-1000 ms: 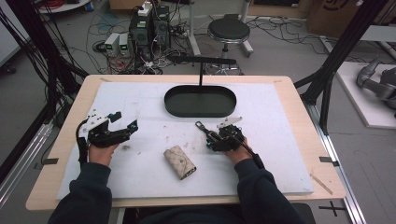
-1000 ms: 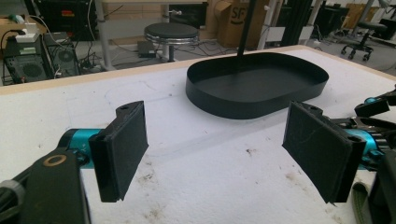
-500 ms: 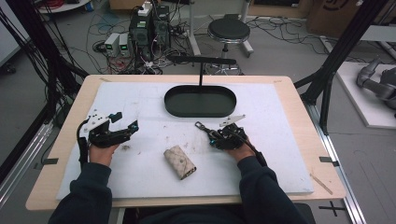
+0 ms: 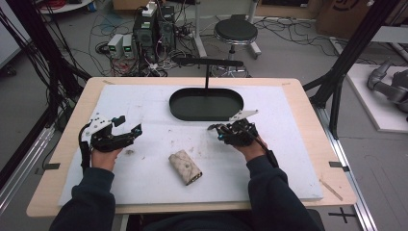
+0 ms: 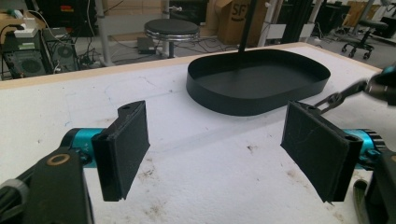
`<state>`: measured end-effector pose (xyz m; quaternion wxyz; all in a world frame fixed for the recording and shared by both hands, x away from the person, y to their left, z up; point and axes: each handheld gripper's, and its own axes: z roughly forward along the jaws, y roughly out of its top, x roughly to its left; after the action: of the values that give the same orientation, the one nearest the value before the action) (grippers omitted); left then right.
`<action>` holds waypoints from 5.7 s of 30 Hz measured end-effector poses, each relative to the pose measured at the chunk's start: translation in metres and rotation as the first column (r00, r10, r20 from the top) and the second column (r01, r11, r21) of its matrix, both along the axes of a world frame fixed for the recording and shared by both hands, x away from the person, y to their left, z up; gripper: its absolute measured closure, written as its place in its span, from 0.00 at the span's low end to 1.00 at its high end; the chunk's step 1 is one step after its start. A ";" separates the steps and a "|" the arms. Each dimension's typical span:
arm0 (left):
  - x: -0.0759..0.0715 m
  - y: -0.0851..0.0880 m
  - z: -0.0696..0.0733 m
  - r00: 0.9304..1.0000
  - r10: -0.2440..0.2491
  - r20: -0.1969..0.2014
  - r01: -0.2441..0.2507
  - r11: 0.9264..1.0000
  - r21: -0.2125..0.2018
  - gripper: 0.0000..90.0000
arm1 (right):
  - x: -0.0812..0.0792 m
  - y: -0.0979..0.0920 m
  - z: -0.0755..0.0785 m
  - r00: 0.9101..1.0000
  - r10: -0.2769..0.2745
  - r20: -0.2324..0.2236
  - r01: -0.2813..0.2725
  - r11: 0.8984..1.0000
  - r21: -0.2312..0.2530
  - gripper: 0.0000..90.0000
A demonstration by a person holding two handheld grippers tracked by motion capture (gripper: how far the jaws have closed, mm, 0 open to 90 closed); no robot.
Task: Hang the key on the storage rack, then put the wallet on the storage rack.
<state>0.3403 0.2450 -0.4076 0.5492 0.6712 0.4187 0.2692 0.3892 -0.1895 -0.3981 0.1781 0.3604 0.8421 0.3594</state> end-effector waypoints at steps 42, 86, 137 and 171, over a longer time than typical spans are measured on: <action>-0.001 0.001 0.000 1.000 0.003 -0.002 -0.003 1.000 -0.001 0.26 | 0.106 -0.026 0.134 0.917 -0.326 0.230 0.305 0.945 0.123 0.55; -0.001 0.003 0.000 1.000 0.005 -0.007 -0.005 1.000 -0.006 0.26 | 0.133 -0.021 0.062 0.919 -0.372 0.126 0.364 0.927 0.086 0.46; -0.003 0.004 0.001 1.000 0.010 -0.009 -0.011 1.000 -0.002 0.26 | -0.036 -0.024 0.008 0.995 0.021 0.095 -0.034 0.990 0.140 0.23; -0.003 0.003 0.001 1.000 0.012 -0.012 -0.012 1.000 0.000 0.26 | -0.048 0.087 -0.030 0.945 0.322 -0.065 -0.319 0.946 0.055 0.31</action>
<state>0.3376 0.2483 -0.4067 0.5452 0.6704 0.4258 0.2685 0.3410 -0.1025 -0.4282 0.0785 0.2356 0.8873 0.3885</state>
